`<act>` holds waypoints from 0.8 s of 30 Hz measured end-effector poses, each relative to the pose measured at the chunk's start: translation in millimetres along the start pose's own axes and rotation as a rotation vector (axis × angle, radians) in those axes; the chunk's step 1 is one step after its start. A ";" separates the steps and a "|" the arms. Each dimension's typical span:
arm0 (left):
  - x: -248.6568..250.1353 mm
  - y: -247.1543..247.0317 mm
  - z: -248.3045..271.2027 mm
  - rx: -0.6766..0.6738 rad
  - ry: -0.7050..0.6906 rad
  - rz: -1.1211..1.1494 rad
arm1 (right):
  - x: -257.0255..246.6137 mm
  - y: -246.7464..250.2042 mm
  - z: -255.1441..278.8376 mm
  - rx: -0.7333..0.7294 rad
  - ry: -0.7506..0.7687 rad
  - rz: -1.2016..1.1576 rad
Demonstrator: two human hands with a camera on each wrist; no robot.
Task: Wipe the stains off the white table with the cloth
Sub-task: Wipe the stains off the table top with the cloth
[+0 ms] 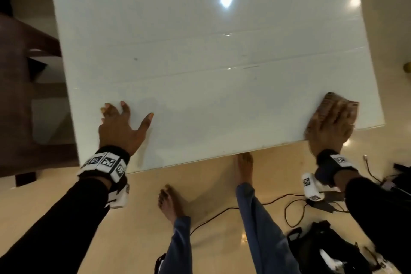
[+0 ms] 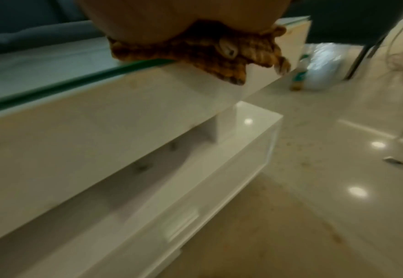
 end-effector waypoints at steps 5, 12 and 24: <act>-27.5 19.1 -1.2 0.015 -0.031 0.291 | -169.7 -55.0 160.8 -0.106 0.326 0.065; -121.7 29.4 1.6 -0.003 0.143 0.561 | -414.1 -112.1 300.7 -0.161 0.556 -0.028; -171.5 -2.6 34.0 -0.038 0.398 0.751 | -424.5 -136.6 401.4 -0.264 1.236 0.107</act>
Point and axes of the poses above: each hand's wrist, its own z-axis away from the middle knuckle, its own y-axis out of the back of the hand, x = y × z, the point moved 5 cm from there along -z, towards the middle knuckle, and after that the axes turned 4 degrees about x, right-handed, at the moved point
